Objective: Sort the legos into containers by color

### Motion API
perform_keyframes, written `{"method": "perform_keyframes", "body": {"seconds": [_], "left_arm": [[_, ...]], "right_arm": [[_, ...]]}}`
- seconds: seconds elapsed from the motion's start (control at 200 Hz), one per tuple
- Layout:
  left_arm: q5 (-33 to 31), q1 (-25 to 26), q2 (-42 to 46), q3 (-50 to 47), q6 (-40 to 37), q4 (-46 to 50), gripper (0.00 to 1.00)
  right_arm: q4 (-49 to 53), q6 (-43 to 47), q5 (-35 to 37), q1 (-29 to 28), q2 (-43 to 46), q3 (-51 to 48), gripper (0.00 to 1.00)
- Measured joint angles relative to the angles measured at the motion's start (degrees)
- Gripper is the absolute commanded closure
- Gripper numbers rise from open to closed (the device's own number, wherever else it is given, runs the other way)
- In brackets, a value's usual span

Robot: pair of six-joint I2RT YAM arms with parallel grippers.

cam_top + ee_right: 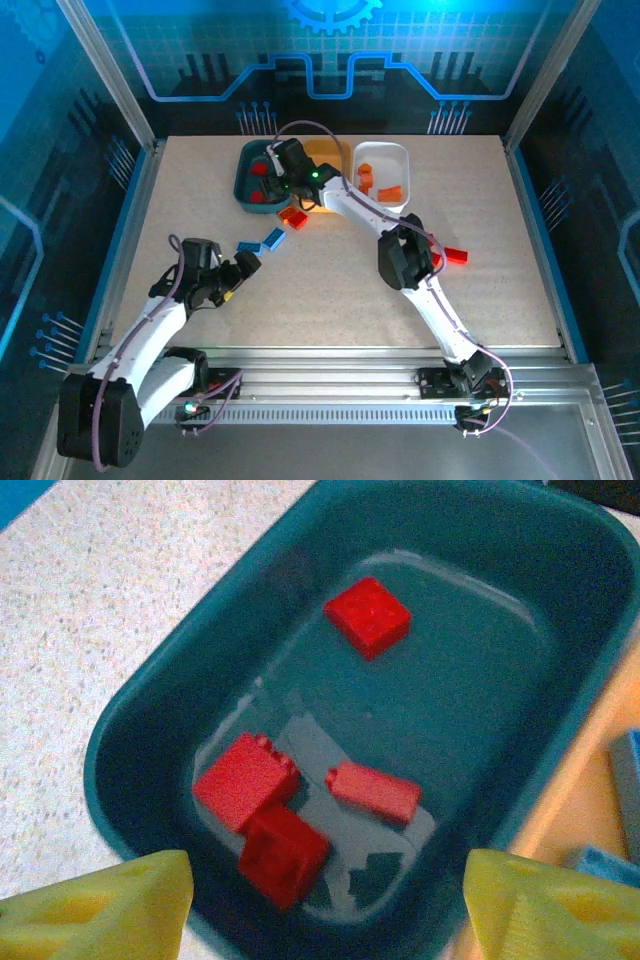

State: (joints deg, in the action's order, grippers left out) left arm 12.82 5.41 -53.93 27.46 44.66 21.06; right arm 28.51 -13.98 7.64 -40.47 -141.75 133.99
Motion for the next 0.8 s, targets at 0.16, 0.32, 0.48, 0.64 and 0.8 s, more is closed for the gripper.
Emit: {"method": "perform_keyframes", "body": {"seconds": [0.16, 0.32, 0.48, 0.64, 0.8], "left_arm": [[-3.76, 0.0, -2.86, 4.61, 2.84, 0.55, 0.01], [-5.18, -0.02, -10.8, 8.9, 12.85, -0.39, 0.06], [-5.86, -0.02, -20.44, 16.68, 23.98, 3.34, 0.11], [-5.92, 0.0, -29.99, 27.41, 30.8, 9.33, 0.11], [-5.42, 0.0, -38.56, 34.36, 34.95, 12.52, 0.11]], "right_arm": [[-2.05, -2.6, 2.01, -0.28, 17.03, -19.78, 0.27], [-7.26, -6.84, 4.48, -0.48, 38.73, -44.06, 0.27], [-9.33, -10.36, 7.06, -0.46, 53.37, -61.66, 0.27], [-8.83, -12.02, 8.83, -0.44, 62.6, -72.81, 0.26], [-8.48, -12.17, 10.4, -0.39, 71.78, -78.58, 0.25]]}}
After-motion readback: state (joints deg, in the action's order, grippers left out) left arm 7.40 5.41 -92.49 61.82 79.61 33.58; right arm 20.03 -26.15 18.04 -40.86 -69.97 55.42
